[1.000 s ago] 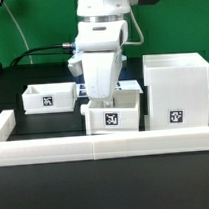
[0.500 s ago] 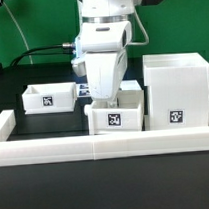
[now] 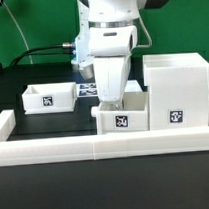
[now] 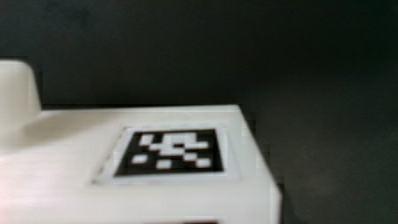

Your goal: Assemble drawer

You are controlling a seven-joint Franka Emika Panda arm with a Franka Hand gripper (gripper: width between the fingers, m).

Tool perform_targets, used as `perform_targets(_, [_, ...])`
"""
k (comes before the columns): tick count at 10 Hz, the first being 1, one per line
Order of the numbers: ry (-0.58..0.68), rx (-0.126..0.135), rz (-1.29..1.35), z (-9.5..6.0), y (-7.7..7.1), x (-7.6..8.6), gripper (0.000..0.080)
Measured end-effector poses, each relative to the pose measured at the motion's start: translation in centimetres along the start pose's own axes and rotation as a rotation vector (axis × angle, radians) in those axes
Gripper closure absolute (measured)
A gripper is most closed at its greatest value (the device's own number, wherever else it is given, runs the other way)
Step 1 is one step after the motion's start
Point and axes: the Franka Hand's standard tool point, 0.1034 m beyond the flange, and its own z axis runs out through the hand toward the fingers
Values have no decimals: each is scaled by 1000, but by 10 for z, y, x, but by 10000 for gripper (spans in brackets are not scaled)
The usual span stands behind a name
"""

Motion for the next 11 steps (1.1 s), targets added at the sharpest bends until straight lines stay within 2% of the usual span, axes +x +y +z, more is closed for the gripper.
perform_targets(2, [2, -11, 6, 0, 2, -1, 757])
perform_targets(3, [7, -36, 12, 0, 3, 0, 757])
perform_targets(6, [4, -27, 14, 5, -2, 6, 757])
perform_targets(9, [-5, -31, -4, 4, -5, 18, 757])
perform_targets(11, [-5, -31, 2, 5, -4, 17, 757])
